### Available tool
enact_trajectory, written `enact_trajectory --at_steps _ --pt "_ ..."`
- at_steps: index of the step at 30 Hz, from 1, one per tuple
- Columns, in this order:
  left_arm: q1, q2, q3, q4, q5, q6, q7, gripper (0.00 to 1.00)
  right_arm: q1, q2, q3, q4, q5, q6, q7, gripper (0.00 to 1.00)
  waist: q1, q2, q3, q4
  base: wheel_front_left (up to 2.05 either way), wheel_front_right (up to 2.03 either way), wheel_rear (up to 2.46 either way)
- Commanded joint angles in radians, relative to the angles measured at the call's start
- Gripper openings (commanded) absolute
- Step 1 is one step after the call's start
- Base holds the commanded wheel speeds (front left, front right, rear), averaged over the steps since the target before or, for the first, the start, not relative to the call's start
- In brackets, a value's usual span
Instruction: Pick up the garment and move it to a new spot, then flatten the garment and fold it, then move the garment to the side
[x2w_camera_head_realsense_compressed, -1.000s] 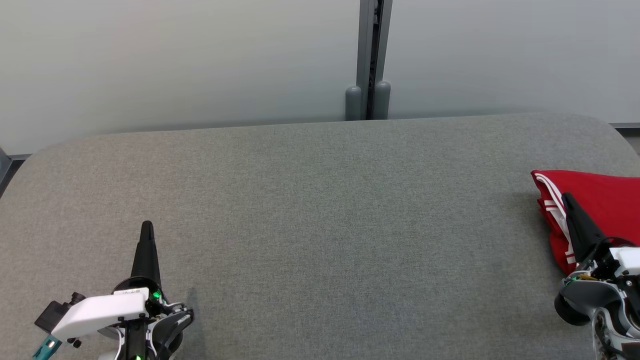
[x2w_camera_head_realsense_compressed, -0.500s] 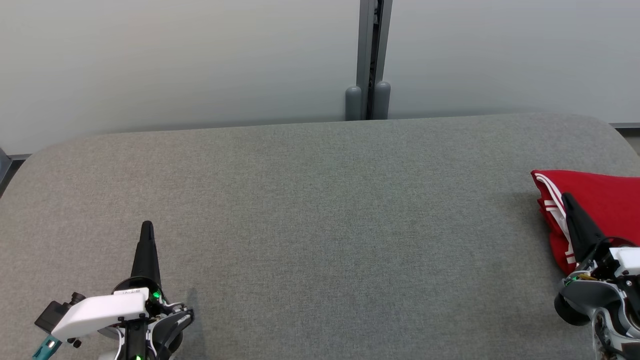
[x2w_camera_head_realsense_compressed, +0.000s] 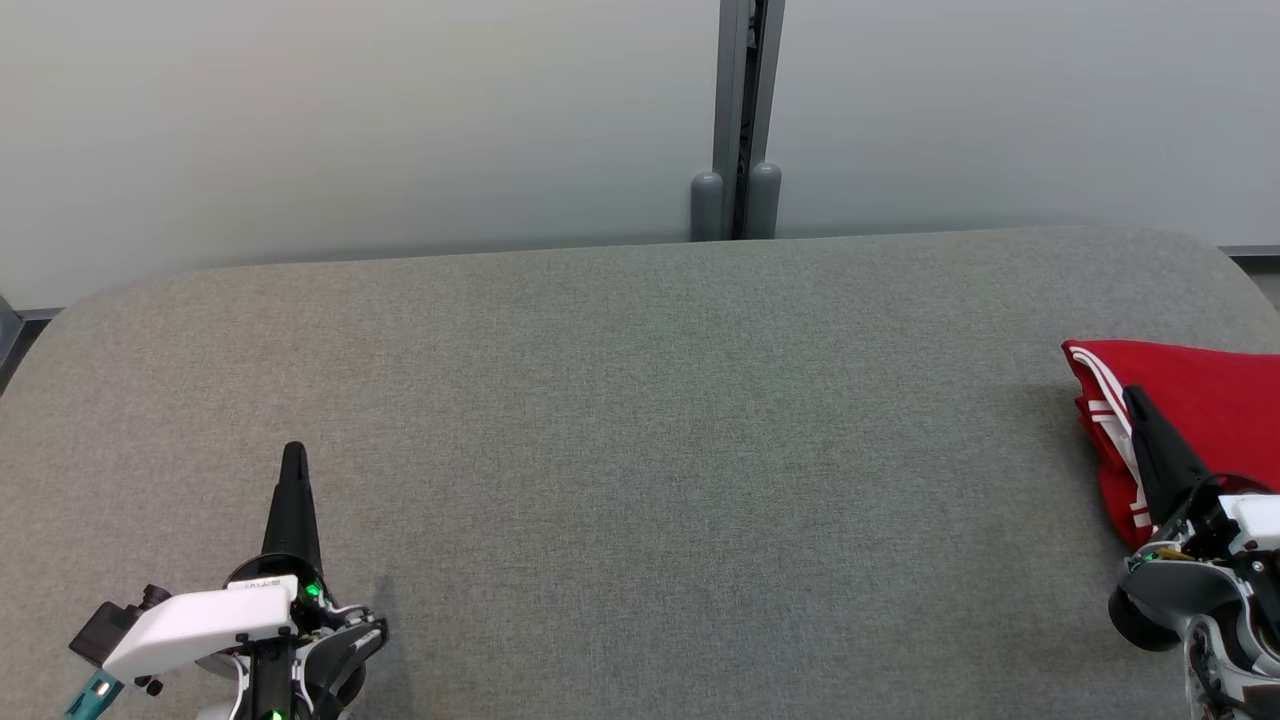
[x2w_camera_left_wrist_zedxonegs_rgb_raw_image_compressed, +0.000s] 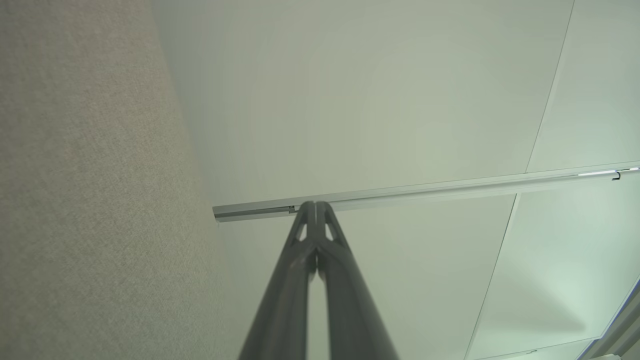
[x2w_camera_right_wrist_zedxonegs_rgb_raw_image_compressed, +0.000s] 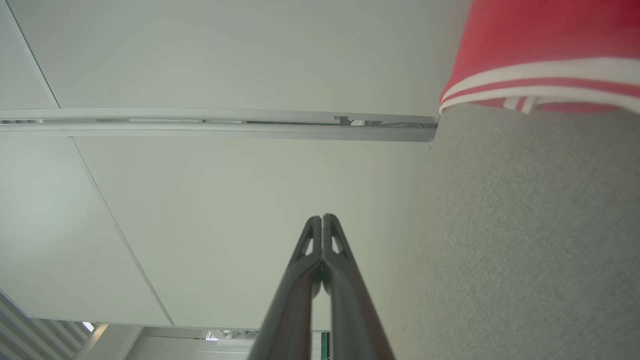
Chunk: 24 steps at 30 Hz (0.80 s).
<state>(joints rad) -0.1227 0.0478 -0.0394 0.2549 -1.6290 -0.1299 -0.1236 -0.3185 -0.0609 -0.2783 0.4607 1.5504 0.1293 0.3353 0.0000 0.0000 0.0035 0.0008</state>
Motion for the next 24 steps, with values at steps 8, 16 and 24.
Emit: enact_trajectory --at_steps 8,16,24 --pt "-0.013 0.002 0.005 0.000 -0.002 -0.004 0.003 0.00 -0.003 -0.004 0.002 -0.001 0.005 0.003 0.002 0.00 0.0000 0.0000 0.000 0.000 0.00 0.00 0.00" --pt "-0.013 0.002 0.005 0.000 -0.002 -0.004 0.003 0.00 -0.003 -0.004 0.002 -0.001 0.005 0.003 0.002 0.00 0.0000 0.0000 0.000 0.000 0.00 0.00 0.00" --pt "-0.013 0.002 0.005 0.000 -0.002 -0.005 0.003 0.00 -0.003 -0.004 0.002 -0.001 0.006 0.003 0.001 0.00 0.0000 0.0000 0.000 0.000 0.00 0.00 0.00"
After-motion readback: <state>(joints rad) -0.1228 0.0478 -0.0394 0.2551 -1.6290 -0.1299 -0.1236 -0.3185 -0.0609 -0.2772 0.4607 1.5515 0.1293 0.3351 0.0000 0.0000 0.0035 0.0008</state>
